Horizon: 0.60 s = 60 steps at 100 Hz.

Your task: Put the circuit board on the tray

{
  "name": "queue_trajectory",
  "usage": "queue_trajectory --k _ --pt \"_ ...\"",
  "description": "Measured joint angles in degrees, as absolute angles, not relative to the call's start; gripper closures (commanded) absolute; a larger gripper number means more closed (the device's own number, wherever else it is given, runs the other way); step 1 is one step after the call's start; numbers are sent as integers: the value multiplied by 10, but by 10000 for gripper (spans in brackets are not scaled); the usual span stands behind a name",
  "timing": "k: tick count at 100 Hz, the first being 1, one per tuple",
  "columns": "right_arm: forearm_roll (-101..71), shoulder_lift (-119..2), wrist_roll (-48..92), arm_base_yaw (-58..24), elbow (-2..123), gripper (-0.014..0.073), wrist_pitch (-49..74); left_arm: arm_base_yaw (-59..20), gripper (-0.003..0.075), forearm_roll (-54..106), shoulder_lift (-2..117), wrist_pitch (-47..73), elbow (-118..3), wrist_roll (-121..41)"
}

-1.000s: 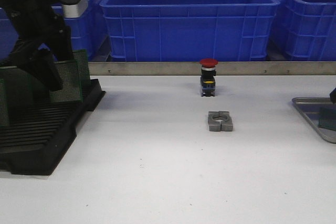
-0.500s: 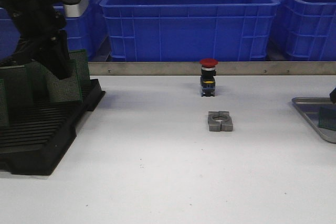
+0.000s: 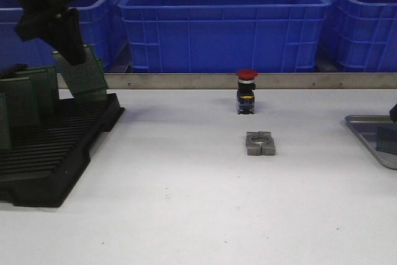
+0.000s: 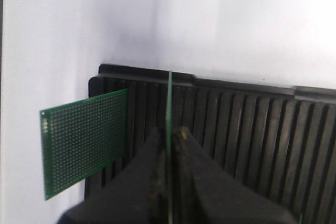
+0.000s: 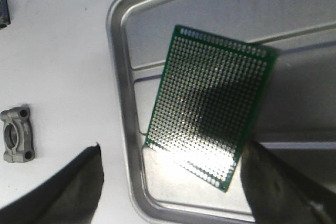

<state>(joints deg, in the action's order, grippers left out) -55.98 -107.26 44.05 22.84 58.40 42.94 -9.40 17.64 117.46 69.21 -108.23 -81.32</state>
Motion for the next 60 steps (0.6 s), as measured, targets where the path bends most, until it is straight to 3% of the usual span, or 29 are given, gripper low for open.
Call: queue_trajectory --k 33,60 --pt "-560 -1073 440 228 584 32 429 -103 738 312 1147 708 -1132 -770" --pt "-560 -1073 440 228 584 32 429 -182 738 355 1125 710 -1133 -696"
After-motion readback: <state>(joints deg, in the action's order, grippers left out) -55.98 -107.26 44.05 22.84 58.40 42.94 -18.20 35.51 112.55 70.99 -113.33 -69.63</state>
